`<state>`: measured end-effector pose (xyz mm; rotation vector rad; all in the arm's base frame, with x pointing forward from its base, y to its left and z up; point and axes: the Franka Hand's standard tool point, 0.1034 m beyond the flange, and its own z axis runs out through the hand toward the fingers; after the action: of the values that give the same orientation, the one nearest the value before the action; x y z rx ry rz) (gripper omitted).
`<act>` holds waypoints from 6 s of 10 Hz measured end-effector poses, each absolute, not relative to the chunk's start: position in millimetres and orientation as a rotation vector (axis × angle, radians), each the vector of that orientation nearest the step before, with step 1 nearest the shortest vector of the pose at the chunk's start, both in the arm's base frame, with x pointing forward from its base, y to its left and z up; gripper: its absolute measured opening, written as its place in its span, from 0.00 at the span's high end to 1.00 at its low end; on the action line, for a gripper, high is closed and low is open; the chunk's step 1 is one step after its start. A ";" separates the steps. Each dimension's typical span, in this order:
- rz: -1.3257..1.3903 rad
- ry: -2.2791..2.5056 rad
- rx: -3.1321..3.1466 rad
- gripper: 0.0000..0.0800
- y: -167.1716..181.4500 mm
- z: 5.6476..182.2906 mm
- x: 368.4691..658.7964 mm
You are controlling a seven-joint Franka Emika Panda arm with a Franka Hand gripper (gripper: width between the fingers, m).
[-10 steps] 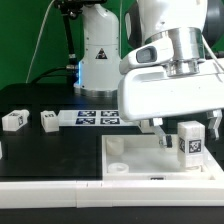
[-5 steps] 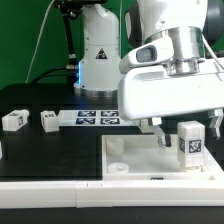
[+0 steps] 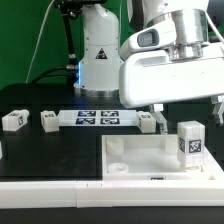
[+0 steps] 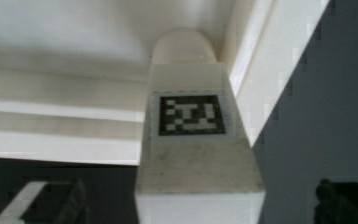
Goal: Assemble one leg
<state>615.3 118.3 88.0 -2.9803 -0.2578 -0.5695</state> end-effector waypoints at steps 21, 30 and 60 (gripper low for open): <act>-0.036 -0.148 -3.031 0.64 118.3 85.7 621.2; -0.007 1.387 -2.667 0.63 117.0 84.2 624.5; -0.034 0.985 -2.873 0.64 117.4 79.5 624.0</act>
Offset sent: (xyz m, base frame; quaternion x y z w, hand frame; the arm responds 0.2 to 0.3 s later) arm 0.0228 -0.0221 0.0044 -0.0419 -0.1891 -0.0255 0.9807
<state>624.0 117.4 79.5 -2.8726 0.9851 -0.0345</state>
